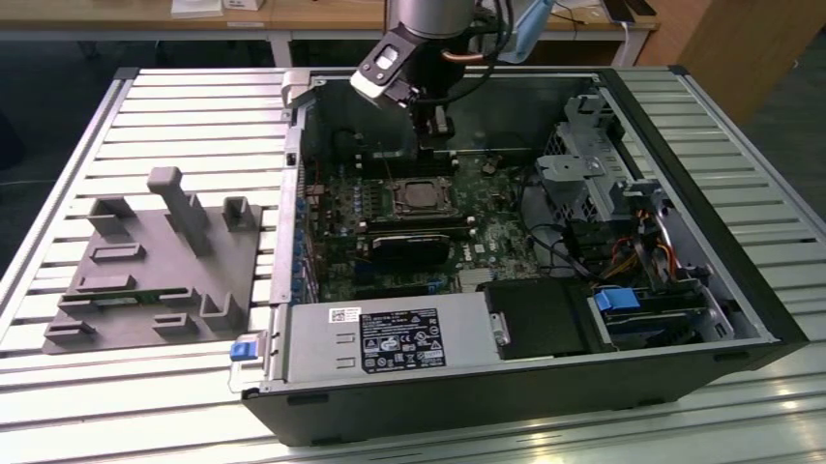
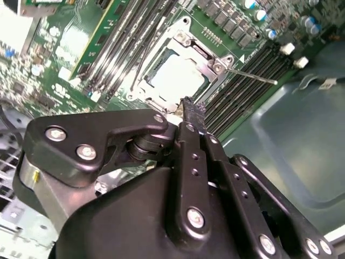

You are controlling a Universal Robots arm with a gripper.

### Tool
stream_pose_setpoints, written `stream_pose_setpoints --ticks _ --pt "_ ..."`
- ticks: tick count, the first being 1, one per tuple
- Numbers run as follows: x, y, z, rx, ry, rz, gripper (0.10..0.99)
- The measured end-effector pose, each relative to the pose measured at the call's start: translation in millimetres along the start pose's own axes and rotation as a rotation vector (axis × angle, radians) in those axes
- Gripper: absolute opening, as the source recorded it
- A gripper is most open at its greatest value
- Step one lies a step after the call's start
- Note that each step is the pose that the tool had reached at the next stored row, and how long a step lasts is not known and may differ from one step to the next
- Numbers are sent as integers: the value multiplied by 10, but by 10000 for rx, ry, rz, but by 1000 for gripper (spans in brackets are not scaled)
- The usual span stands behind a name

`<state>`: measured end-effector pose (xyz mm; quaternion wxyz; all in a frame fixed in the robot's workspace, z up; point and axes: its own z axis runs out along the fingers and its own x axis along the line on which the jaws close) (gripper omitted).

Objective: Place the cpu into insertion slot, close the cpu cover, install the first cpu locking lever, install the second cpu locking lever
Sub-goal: 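Install the first cpu locking lever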

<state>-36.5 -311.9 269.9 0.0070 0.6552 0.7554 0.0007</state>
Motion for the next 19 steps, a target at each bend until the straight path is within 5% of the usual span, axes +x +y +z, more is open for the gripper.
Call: stream_pose_setpoints --ticks 19 --pt "0 0 1 -28 30 -2860 106"
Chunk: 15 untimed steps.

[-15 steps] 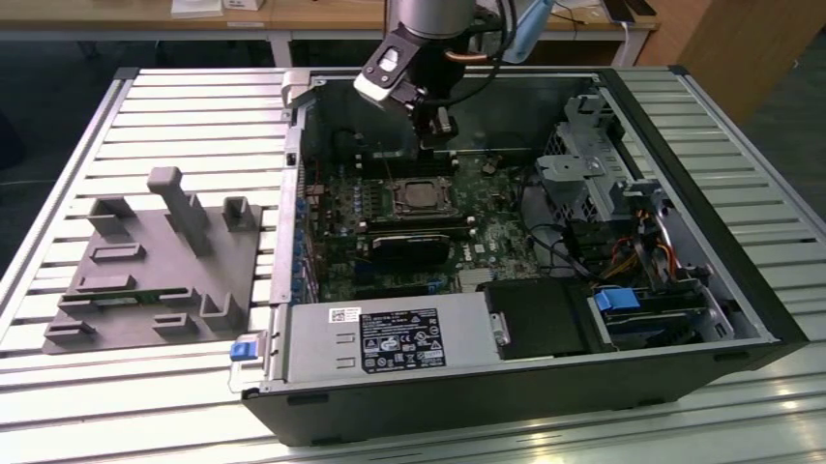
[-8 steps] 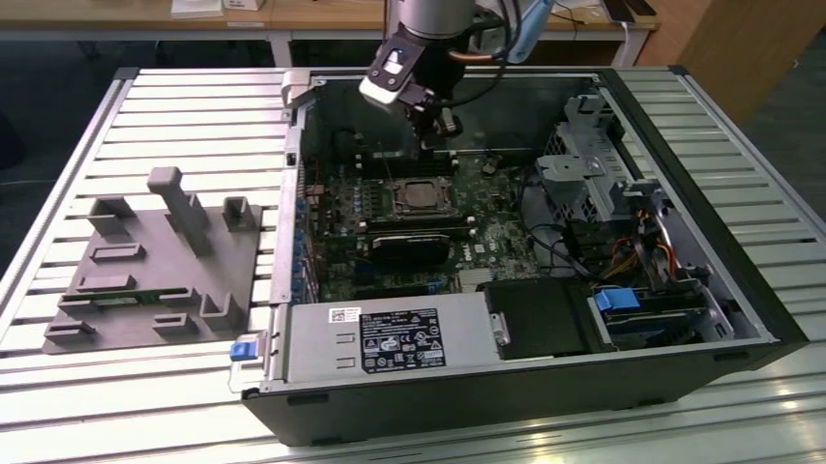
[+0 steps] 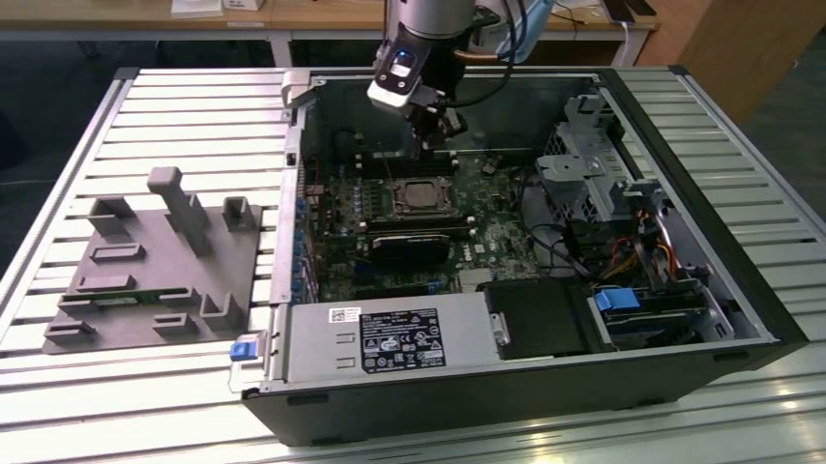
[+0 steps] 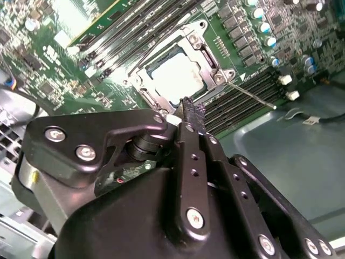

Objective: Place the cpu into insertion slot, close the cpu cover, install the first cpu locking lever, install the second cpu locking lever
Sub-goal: 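Install the first cpu locking lever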

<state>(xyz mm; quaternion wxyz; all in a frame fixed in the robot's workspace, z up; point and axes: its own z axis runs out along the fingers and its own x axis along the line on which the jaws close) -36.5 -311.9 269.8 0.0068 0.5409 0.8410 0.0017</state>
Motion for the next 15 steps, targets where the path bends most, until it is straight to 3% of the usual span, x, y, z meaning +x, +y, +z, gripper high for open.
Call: stream_pose_setpoints --ticks 15 --pt "0 0 0 -21 22 -2162 106"
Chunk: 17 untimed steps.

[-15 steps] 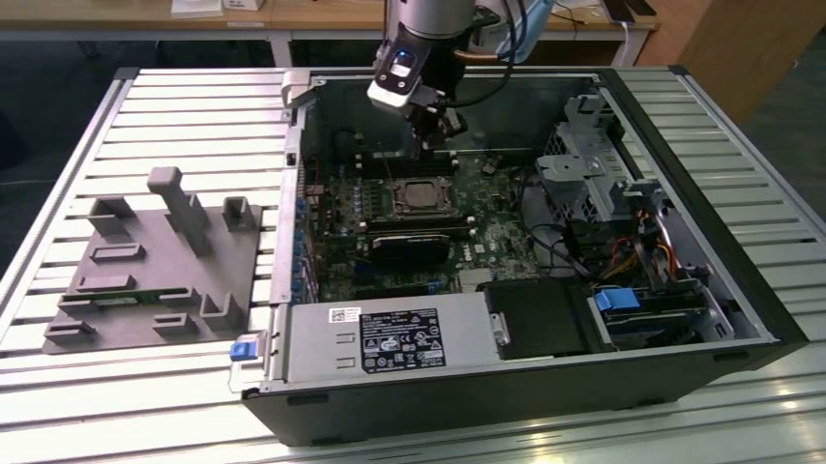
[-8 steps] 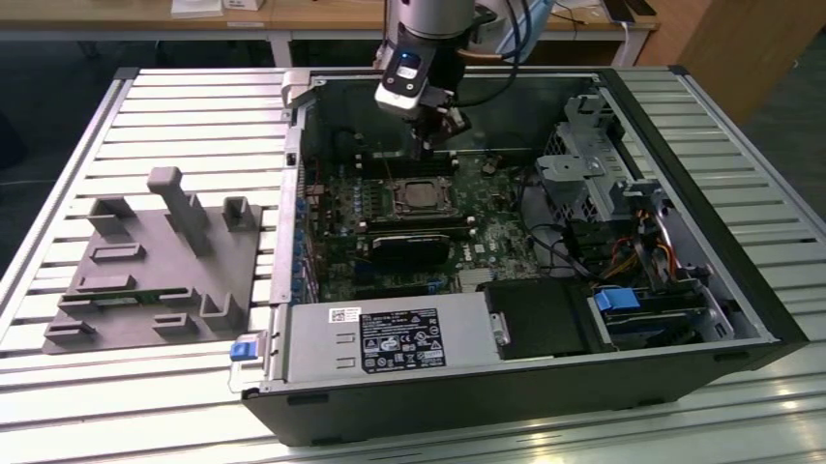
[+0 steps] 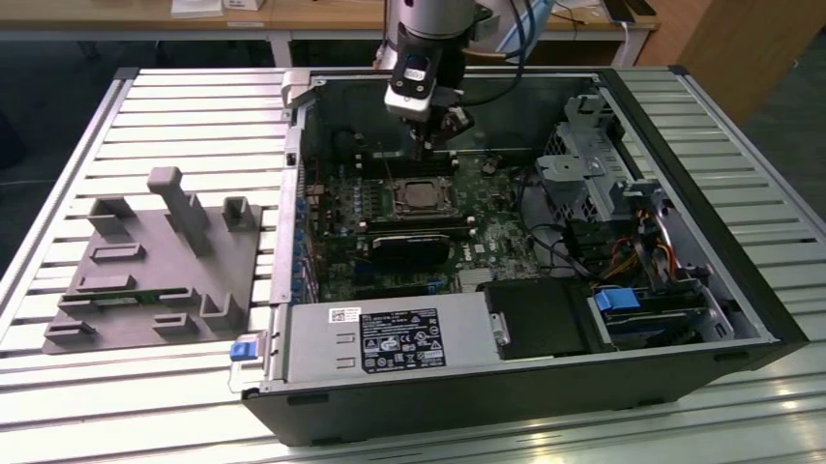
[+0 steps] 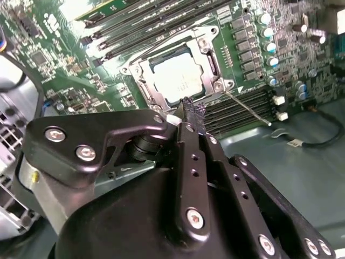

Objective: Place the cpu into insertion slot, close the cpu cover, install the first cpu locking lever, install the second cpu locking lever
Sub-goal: 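Install the first cpu locking lever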

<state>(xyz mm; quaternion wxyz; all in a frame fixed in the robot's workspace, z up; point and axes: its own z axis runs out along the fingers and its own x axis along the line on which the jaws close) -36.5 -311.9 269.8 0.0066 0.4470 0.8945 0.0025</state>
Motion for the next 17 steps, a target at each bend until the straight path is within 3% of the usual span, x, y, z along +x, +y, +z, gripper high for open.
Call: stream_pose_setpoints --ticks 17 --pt "0 0 0 -21 23 -2211 106"
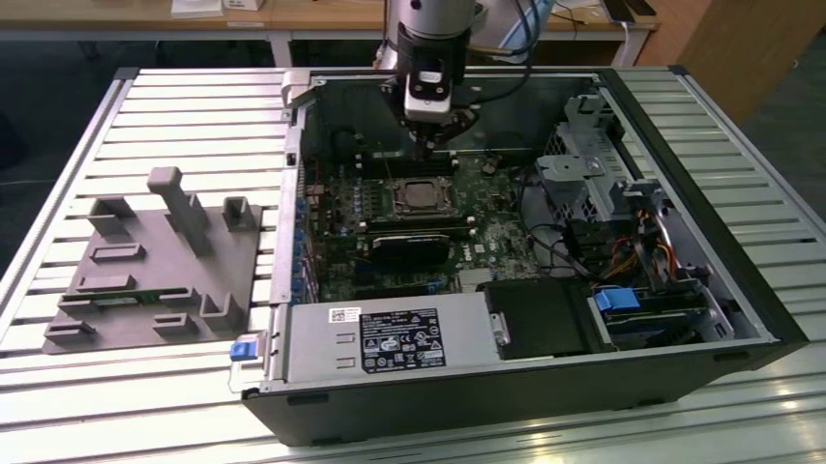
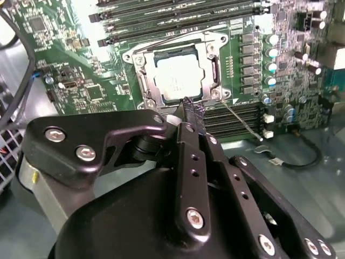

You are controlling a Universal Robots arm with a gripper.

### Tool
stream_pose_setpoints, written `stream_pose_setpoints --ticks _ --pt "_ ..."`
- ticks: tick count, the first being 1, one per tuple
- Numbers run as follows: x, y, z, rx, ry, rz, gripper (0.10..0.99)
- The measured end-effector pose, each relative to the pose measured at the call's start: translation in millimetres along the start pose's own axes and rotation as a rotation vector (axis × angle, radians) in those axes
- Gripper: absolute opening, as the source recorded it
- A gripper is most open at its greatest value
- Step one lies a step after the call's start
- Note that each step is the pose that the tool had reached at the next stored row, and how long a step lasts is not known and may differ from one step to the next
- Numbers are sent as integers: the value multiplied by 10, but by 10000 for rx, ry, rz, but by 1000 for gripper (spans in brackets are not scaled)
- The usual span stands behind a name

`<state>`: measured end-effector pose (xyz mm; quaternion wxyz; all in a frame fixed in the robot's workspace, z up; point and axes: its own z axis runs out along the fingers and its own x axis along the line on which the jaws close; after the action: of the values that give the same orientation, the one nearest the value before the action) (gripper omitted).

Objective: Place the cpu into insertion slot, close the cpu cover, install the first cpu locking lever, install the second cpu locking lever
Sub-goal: 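Install the first cpu locking lever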

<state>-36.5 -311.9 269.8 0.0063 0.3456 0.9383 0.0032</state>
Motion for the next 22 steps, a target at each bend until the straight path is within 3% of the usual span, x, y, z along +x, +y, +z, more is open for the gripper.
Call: stream_pose_setpoints --ticks 22 --pt "0 0 0 -29 30 -2955 106"
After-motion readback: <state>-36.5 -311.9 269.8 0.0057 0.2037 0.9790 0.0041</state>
